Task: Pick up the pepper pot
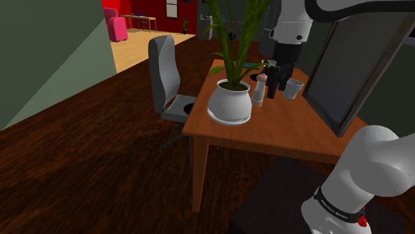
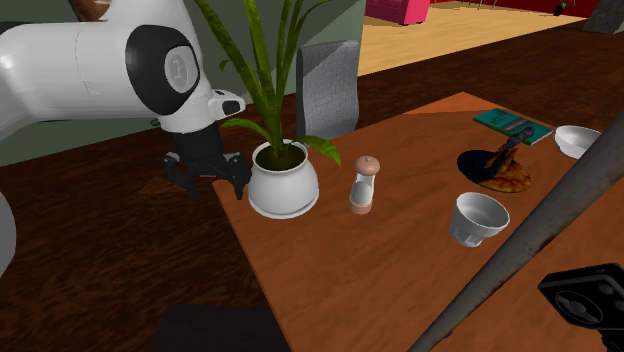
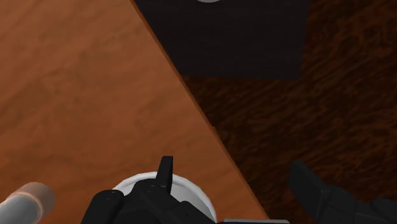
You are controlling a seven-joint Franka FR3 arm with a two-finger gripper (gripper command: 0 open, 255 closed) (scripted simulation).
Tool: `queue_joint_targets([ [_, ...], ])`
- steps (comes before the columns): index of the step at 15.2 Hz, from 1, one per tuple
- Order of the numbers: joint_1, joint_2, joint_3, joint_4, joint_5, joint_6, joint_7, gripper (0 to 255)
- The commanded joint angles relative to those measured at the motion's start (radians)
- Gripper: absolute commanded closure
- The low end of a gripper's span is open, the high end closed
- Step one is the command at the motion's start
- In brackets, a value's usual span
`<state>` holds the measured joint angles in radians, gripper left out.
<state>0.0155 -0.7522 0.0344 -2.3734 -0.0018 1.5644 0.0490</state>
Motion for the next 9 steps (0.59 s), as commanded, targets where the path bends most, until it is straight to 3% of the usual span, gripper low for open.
queue_joint_targets([
  [1,0.0,0.0,0.0,0.0,0.0,0.0,0.0,0],
  [9,-0.069,0.185,-0.152,0.112,-0.053,0.09,-0.118,0],
])
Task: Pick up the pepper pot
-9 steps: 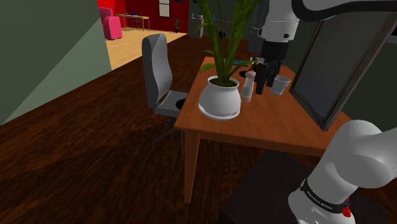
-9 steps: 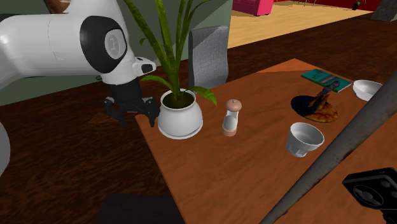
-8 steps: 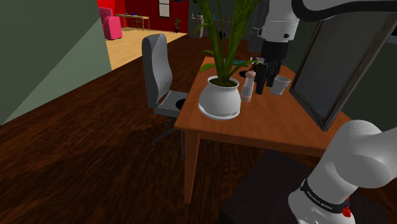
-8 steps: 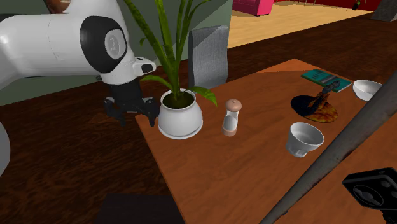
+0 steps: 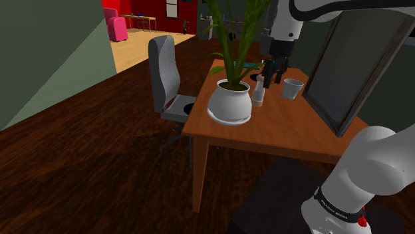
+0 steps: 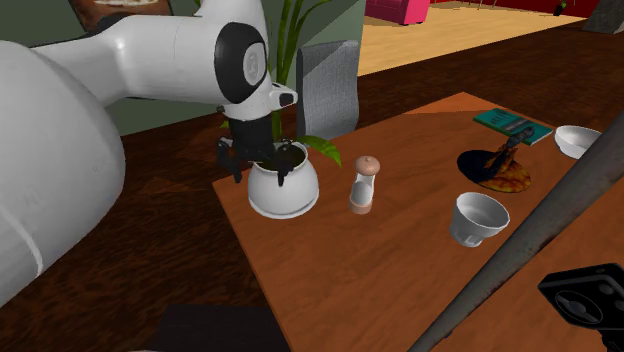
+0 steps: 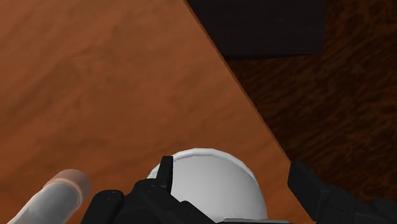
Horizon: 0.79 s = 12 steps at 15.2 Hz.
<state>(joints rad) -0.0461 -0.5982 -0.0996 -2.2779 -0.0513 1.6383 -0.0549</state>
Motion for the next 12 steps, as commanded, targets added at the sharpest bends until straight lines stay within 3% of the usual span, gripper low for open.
queue_joint_targets([
  [1,-0.014,0.056,-0.037,0.035,-0.006,0.025,-0.029,0],
  [12,-0.076,0.381,-0.23,0.305,0.045,0.086,-0.209,0],
])
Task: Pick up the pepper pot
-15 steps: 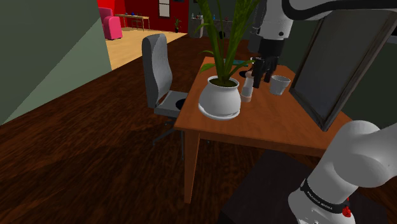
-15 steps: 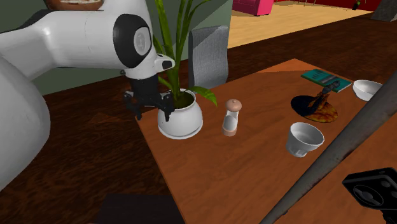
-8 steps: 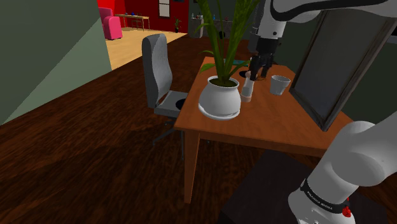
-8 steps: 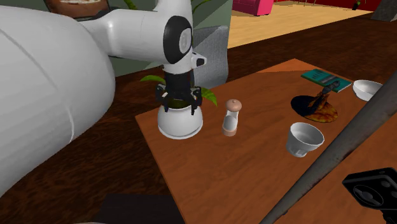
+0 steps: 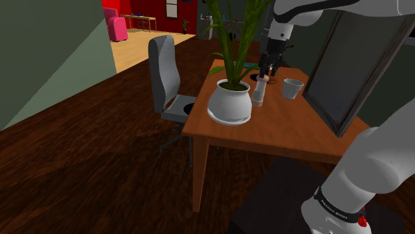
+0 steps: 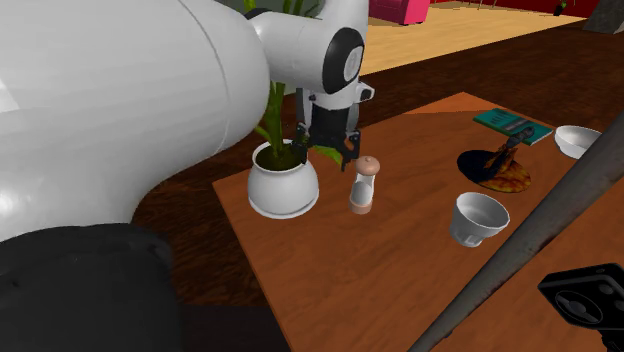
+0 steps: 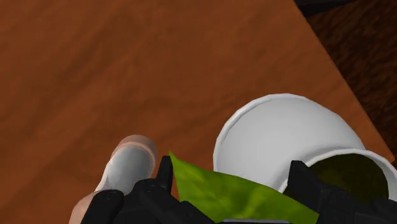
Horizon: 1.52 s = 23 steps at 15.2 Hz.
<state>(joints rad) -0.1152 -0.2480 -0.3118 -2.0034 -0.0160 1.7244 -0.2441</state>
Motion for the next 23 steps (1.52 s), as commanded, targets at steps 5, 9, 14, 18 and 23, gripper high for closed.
queue_joint_targets([
  [5,-0.045,0.206,-0.094,0.197,0.086,-0.009,-0.113,0],
  [9,-0.091,0.348,-0.137,0.342,0.162,-0.036,-0.181,0],
  [14,-0.09,0.348,-0.135,0.275,0.163,0.031,-0.188,0],
  [18,-0.089,0.351,-0.134,0.244,0.166,0.064,-0.192,0],
  [23,-0.09,0.353,-0.134,0.246,0.166,0.063,-0.193,255],
])
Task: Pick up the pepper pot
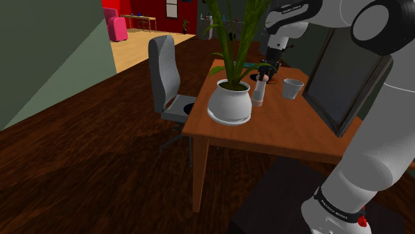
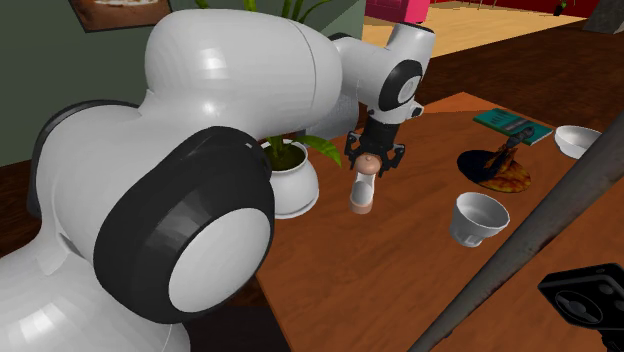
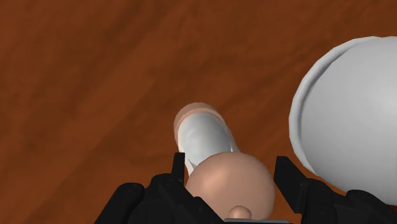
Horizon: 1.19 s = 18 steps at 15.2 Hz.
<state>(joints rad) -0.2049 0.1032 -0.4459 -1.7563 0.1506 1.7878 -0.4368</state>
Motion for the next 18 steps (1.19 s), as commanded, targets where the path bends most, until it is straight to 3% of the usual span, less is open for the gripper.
queue_joint_targets([
  [1,0.0,0.002,0.0,-0.001,0.0,0.0,0.0,255],
  [5,0.0,0.0,0.0,-0.003,-0.001,0.001,0.001,255],
  [18,-0.006,0.004,-0.004,0.176,-0.003,-0.174,0.017,255],
])
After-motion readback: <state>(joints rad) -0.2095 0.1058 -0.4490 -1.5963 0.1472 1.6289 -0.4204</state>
